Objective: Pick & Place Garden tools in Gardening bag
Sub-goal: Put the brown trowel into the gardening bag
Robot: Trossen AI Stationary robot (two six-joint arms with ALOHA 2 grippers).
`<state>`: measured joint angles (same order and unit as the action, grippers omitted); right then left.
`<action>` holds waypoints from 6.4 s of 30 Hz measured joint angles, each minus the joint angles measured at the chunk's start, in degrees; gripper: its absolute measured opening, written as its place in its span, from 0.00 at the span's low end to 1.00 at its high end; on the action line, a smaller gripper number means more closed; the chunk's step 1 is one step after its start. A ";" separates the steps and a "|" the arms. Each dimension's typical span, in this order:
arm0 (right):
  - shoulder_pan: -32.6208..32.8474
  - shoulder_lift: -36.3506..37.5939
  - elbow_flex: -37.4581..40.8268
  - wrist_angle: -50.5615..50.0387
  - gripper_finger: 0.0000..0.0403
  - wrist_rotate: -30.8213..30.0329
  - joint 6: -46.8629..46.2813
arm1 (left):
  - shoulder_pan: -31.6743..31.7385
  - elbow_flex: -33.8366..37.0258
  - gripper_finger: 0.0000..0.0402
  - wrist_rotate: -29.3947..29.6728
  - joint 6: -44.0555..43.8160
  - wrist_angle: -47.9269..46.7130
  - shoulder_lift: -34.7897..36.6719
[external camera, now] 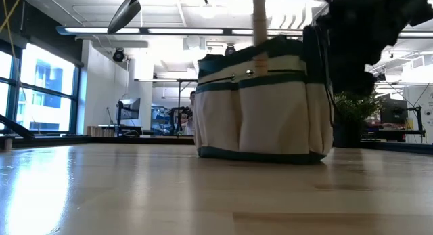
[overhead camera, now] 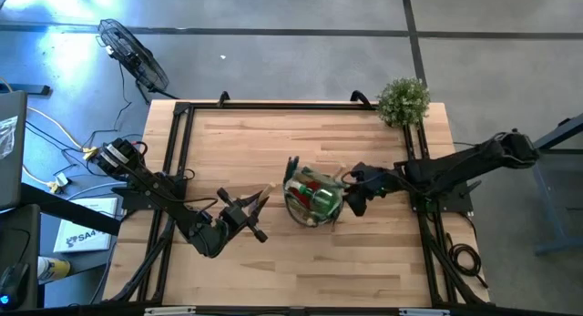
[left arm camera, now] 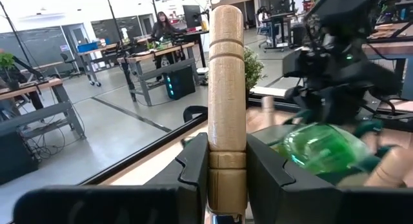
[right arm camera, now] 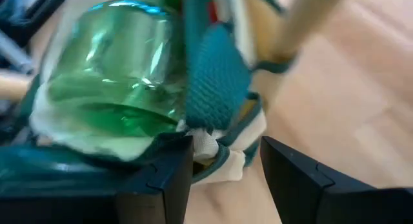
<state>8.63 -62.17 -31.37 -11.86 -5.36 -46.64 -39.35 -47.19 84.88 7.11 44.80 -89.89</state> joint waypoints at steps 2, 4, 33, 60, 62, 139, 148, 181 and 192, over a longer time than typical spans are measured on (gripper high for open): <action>2.12 -0.02 0.06 1.68 0.43 0.56 -1.39 | 0.00 0.01 0.16 0.00 0.00 -0.02 0.00; 4.09 -0.04 0.06 4.14 0.43 1.32 -2.97 | 0.00 0.01 0.16 0.00 0.00 0.00 0.00; 39.14 -0.04 0.04 33.23 0.43 -12.80 -6.58 | 7.68 -0.01 0.16 -10.77 -10.39 -3.37 -3.96; 55.05 -0.04 0.04 33.89 0.43 -23.48 -9.62 | 15.70 -5.26 0.16 -12.29 -11.22 18.10 -20.82; 55.65 -0.04 0.04 33.95 0.43 -24.92 -10.80 | 15.72 -7.62 0.16 -12.38 -8.91 18.29 -22.53; 58.52 -3.39 0.04 34.03 0.43 -29.84 -16.34 | 9.20 -3.24 0.16 3.75 -13.41 12.17 -23.37; 58.52 -3.39 0.04 34.01 0.43 -29.02 -16.34 | 11.46 -3.48 0.16 0.89 -15.35 12.28 -23.37; 58.55 -3.82 0.04 34.76 0.43 -28.92 -18.28 | 12.22 -3.48 0.16 -13.45 14.43 44.81 -27.10; 58.55 -3.85 0.04 34.80 0.43 -27.70 -19.28 | 9.73 -3.48 0.16 -6.27 15.46 43.71 -27.10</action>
<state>67.18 -66.02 -31.33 22.94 -33.07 -65.92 -29.63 -50.68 78.61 22.57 88.51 -116.99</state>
